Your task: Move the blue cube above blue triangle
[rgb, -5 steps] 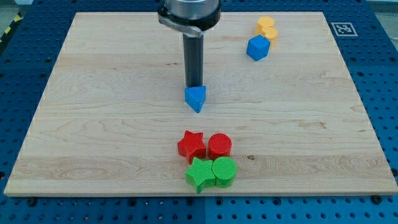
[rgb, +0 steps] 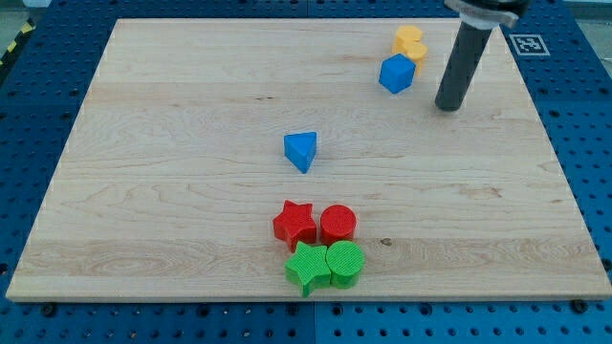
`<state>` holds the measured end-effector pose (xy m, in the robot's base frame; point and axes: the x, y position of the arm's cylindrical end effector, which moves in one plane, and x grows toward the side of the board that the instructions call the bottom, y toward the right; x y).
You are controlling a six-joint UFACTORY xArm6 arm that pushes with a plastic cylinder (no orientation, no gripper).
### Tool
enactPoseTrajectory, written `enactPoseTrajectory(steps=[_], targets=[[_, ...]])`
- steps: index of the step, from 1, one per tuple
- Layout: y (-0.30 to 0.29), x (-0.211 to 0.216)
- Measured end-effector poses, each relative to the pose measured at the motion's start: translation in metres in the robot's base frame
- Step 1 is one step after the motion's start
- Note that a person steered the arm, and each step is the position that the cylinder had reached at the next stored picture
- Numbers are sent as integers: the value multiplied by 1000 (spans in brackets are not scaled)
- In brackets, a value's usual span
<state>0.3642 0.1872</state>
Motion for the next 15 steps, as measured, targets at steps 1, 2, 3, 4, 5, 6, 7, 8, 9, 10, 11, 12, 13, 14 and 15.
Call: enactPoseTrajectory(steps=[1, 2, 3, 4, 5, 6, 7, 8, 9, 10, 11, 12, 13, 14, 15], targets=[[2, -21], [2, -39], [2, -44], [2, -44], [-1, -48], [-19, -48], [-46, -48], [-58, -54], [-63, -62], [-67, -55], [-69, -43], [-91, -37], [-115, -32], [-101, -32], [-85, -29]])
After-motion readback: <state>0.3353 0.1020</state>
